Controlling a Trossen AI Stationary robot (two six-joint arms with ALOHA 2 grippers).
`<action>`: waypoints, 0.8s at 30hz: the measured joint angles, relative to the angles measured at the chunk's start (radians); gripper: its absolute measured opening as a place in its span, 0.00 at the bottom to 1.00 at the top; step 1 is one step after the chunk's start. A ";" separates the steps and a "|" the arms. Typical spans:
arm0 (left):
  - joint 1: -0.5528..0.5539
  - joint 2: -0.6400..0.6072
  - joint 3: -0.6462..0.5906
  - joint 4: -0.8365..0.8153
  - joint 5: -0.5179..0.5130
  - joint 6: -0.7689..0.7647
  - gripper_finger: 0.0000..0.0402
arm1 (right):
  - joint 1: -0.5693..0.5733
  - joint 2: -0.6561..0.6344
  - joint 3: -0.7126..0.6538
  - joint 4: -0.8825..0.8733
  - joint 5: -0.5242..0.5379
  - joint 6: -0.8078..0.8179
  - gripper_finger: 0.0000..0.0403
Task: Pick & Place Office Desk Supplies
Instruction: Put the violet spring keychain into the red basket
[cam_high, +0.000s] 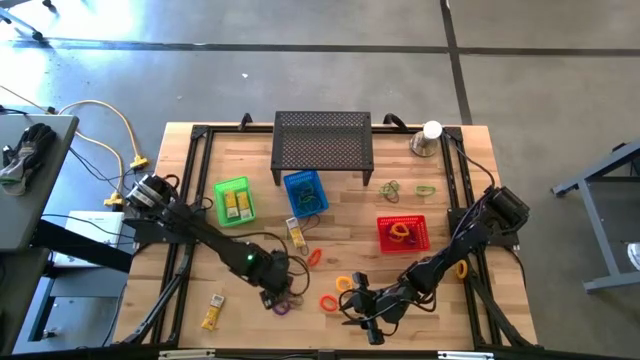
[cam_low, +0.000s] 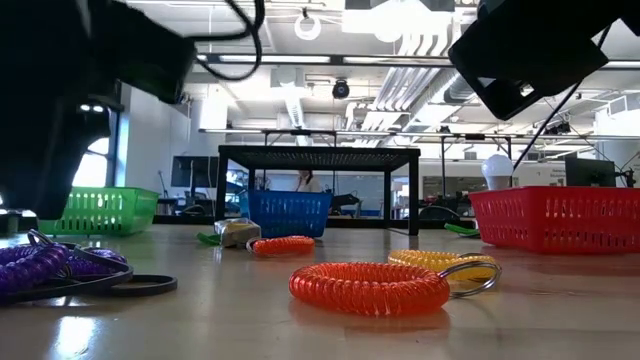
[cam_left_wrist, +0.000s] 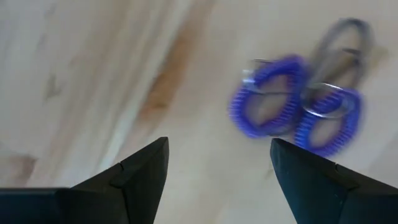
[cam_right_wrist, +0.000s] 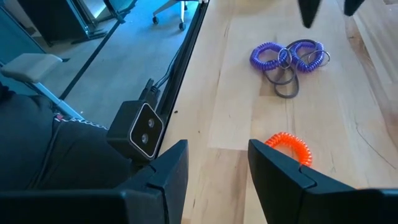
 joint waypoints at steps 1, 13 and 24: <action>0.007 0.001 0.000 -0.017 0.000 -0.025 0.68 | 0.000 0.000 0.000 0.000 -0.002 -0.002 0.39; 0.041 0.064 0.000 -0.003 0.000 -0.125 0.68 | 0.000 0.000 0.000 -0.008 -0.017 -0.001 0.39; 0.020 0.064 0.000 0.067 -0.023 -0.105 0.68 | 0.000 0.000 0.000 -0.007 -0.002 0.002 0.39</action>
